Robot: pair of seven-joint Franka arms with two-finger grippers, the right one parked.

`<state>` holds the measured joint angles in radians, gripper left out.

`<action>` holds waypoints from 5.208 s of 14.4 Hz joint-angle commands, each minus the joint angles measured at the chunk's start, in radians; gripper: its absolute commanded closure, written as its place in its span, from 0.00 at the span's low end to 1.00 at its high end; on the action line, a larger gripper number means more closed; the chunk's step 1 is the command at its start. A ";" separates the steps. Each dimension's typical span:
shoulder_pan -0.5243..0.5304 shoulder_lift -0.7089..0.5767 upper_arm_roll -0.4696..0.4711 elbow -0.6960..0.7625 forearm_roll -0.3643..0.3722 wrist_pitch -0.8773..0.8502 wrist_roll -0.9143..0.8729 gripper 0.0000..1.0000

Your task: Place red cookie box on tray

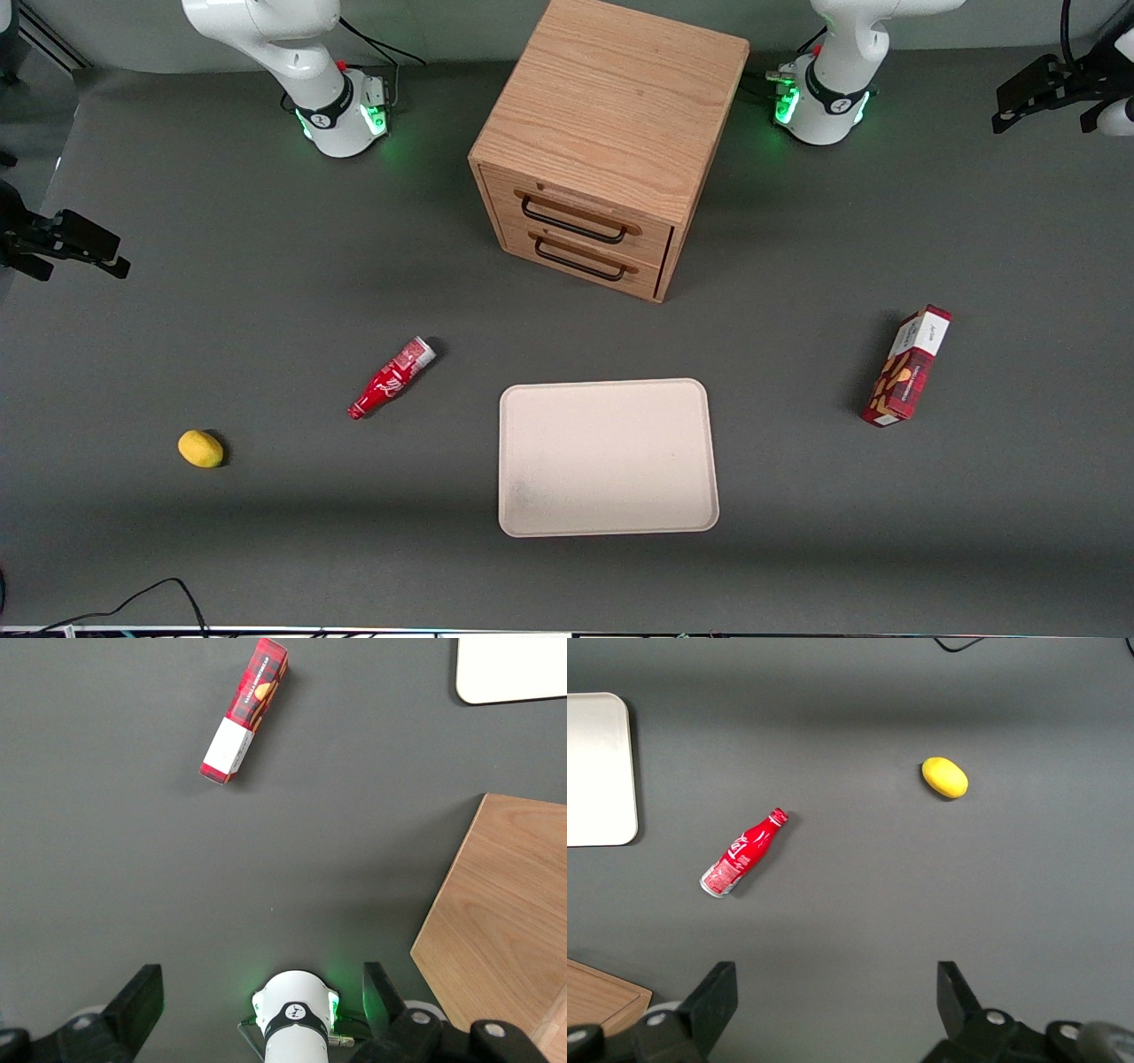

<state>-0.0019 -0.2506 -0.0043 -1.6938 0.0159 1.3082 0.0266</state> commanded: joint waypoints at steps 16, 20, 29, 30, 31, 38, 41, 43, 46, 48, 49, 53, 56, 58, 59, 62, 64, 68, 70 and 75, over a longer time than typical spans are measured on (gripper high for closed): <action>-0.004 0.011 0.001 0.025 0.010 0.005 -0.093 0.00; -0.004 0.013 0.001 0.026 0.010 0.006 -0.086 0.00; 0.002 0.256 0.107 0.192 0.036 0.110 0.447 0.00; 0.003 0.299 0.115 0.187 0.036 0.134 0.516 0.00; 0.005 0.350 0.121 0.186 0.029 0.160 0.588 0.00; 0.006 0.510 0.135 -0.127 -0.059 0.592 0.702 0.00; 0.005 0.572 0.133 -0.185 -0.080 0.712 0.730 0.00; 0.005 0.609 0.130 -0.210 -0.082 0.787 0.731 0.00; 0.003 0.651 0.126 -0.271 -0.093 0.920 0.731 0.00; 0.003 0.675 0.118 -0.296 -0.117 0.977 0.731 0.00; 0.003 0.680 0.113 -0.314 -0.125 1.009 0.731 0.00; 0.005 0.689 0.112 -0.330 -0.134 1.033 0.728 0.31; 0.006 0.689 0.112 -0.323 -0.157 1.025 0.733 1.00; 0.006 0.689 0.112 -0.323 -0.159 1.025 0.742 1.00; 0.008 0.689 0.112 -0.323 -0.159 1.025 0.742 1.00; 0.008 0.689 0.113 -0.323 -0.159 1.025 0.742 1.00; 0.008 0.689 0.115 -0.316 -0.159 1.020 0.745 1.00; 0.008 0.674 0.128 -0.151 -0.159 0.774 0.747 1.00; 0.008 0.674 0.145 0.007 -0.157 0.563 0.736 1.00; 0.006 0.663 0.152 0.351 -0.149 0.213 0.559 1.00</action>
<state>0.0080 0.4044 0.1521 -1.4843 -0.1326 1.6500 0.6867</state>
